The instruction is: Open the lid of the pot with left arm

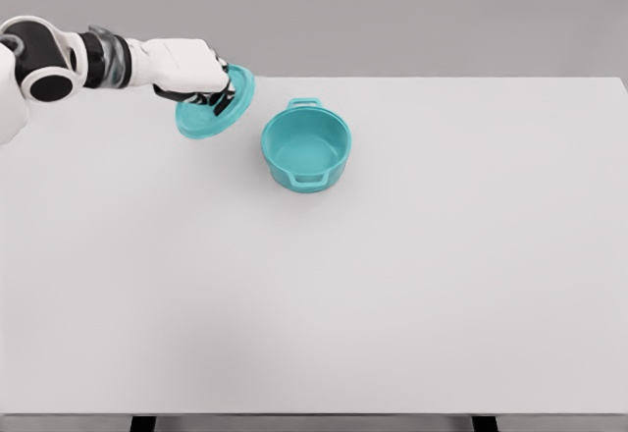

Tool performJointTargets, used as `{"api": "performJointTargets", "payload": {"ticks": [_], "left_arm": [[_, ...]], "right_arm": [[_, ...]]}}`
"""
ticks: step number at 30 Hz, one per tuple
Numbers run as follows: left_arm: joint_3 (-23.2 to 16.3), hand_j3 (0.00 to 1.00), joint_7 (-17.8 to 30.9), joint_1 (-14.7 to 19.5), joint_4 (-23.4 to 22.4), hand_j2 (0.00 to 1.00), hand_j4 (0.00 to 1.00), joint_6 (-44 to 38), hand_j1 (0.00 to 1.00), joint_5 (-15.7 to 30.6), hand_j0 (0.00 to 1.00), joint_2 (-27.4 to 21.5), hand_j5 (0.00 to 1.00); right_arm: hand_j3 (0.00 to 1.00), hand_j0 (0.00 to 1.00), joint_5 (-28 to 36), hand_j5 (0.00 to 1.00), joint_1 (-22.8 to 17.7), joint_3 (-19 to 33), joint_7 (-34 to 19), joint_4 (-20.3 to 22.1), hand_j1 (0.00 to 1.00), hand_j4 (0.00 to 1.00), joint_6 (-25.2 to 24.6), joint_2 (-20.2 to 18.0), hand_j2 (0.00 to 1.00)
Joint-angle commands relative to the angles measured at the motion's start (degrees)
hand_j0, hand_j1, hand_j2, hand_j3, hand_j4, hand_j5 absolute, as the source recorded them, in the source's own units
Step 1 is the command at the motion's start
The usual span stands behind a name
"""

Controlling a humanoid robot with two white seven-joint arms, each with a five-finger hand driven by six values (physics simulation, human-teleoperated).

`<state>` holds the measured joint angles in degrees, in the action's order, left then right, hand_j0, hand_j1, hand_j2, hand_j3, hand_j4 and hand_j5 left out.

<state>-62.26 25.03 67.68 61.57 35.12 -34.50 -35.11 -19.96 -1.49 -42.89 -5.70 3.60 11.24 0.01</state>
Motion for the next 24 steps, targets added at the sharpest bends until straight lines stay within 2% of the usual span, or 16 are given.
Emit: {"api": "performJointTargets", "payload": {"ticks": [1, 5, 6, 7, 8, 9, 24], "left_arm": [[0.9, 0.37, -0.1, 0.0, 0.1, 0.37, 0.37, -0.1, 0.37, 0.1, 0.37, -5.1, 0.37], [0.8, 0.41, 0.3, -0.4, -0.1, 0.41, 0.41, -0.1, 0.41, 0.0, 0.41, -5.5, 0.41], [0.6, 0.52, 0.4, -0.4, -0.1, 0.52, 0.52, -0.1, 0.52, 0.0, 0.52, -5.4, 0.52], [0.7, 0.81, 0.4, -0.4, -0.2, 0.81, 0.81, -0.1, 0.81, 0.1, 0.81, -5.0, 0.81], [0.7, 0.94, 0.4, -0.5, -0.3, 0.94, 0.94, -0.1, 0.94, 0.2, 0.94, -5.0, 0.94], [0.7, 1.00, 0.4, -0.8, -0.4, 1.00, 1.00, -0.1, 1.00, 0.2, 1.00, -4.9, 1.00], [0.9, 1.00, 0.4, -1.3, -1.0, 1.00, 1.00, -0.1, 1.00, 1.2, 1.00, -4.4, 1.00]], "right_arm": [[1.00, 1.00, 0.0, 1.00, 0.0, 0.0, 0.0, 0.0, 1.00, 1.00, 0.0, 0.0, 1.00], [1.00, 1.00, 0.0, 1.00, 0.0, 0.0, 0.0, 0.0, 1.00, 1.00, 0.0, 0.0, 1.00], [1.00, 1.00, 0.0, 1.00, 0.0, 0.0, 0.0, 0.0, 1.00, 1.00, 0.0, 0.0, 1.00], [1.00, 1.00, 0.0, 1.00, 0.0, 0.0, 0.0, 0.0, 1.00, 1.00, 0.0, 0.0, 1.00], [1.00, 1.00, 0.0, 1.00, 0.0, 0.0, 0.0, 0.0, 1.00, 1.00, 0.0, 0.0, 1.00], [1.00, 1.00, 0.0, 1.00, 0.0, 0.0, 0.0, 0.0, 1.00, 1.00, 0.0, 0.0, 1.00], [1.00, 1.00, 0.0, 1.00, 0.0, 0.0, 0.0, 0.0, 1.00, 1.00, 0.0, 0.0, 1.00]]}}
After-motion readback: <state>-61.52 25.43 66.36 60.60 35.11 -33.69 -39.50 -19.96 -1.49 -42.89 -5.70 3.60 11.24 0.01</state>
